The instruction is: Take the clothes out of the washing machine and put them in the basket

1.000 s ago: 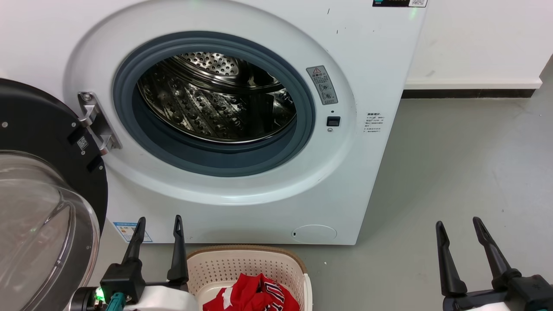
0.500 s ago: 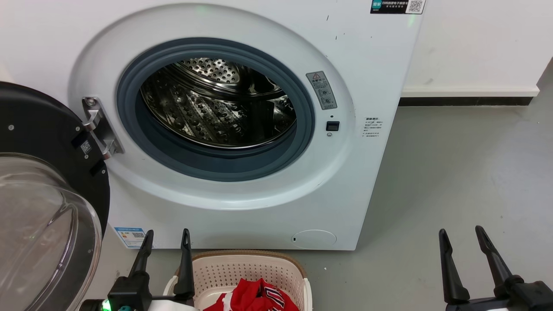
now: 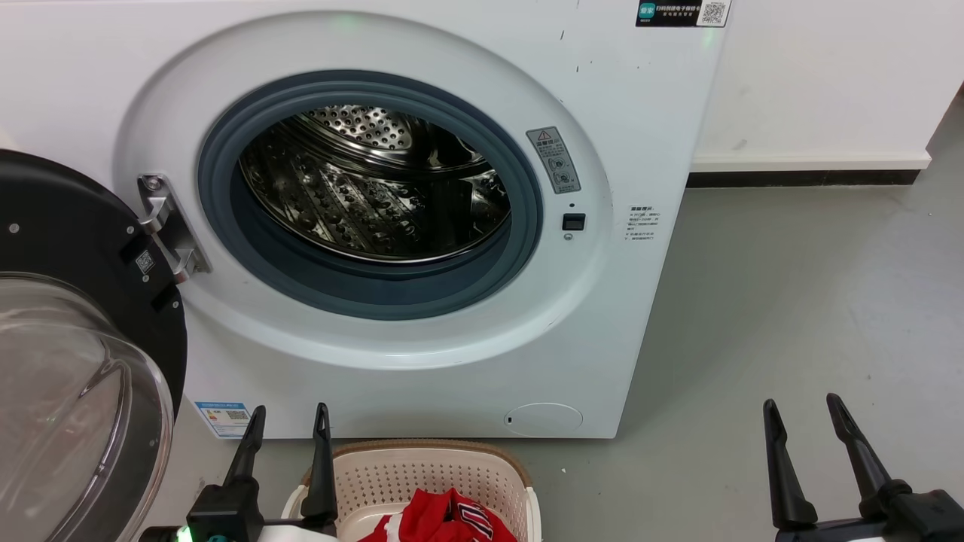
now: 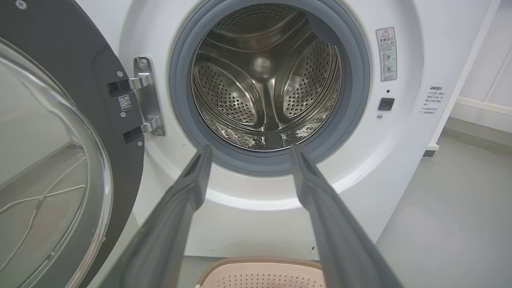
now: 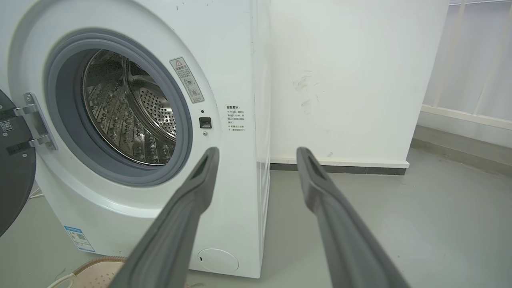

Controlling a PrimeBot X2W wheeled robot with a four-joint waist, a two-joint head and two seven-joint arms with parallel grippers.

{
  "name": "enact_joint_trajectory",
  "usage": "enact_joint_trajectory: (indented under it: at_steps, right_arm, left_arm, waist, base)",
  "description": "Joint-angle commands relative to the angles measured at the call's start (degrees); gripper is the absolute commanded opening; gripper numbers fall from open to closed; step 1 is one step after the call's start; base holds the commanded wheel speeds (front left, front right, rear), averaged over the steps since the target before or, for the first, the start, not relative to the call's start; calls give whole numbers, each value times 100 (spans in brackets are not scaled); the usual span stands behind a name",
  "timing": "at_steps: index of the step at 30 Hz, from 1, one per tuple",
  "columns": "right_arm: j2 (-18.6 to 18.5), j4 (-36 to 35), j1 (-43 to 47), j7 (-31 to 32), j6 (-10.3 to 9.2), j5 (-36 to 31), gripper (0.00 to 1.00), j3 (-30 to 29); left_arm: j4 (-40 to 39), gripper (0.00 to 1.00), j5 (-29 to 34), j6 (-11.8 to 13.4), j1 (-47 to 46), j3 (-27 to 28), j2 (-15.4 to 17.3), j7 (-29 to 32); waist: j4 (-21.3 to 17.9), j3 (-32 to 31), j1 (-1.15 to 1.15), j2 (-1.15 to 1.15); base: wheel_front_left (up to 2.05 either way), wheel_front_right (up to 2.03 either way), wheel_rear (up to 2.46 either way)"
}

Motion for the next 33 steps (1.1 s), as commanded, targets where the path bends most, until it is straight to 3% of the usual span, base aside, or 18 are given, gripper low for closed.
enact_joint_trajectory:
  at_steps: [1,3,4,9,33]
  right_arm:
    - [8,-9,72,-11,-4,20,100,-1]
    - [8,-8,73,-11,-4,17,100,0]
    - [0,1,0,0,0,2,0,3]
    - [0,211,2,18,1,115,0,36]
    - [-151,657,-521,492,0,2827,0,69]
  left_arm:
    - [22,100,29,-7,66,8,-10,-12]
    - [29,100,31,5,52,12,-10,-12]
    - [14,0,-1,1,1,6,0,0]
    - [258,0,-128,-10,54,17,-2,40]
    - [464,0,-2622,-256,-331,271,-3,655]
  waist:
    - [-4,-1,0,0]
    - [-10,-1,0,0]
    - [-11,-1,0,0]
    - [-12,1,0,0]
    - [0,53,0,0]
  base:
    - [0,0,0]
    - [0,0,0]
    - [0,0,0]
    - [0,0,0]
    - [0,0,0]
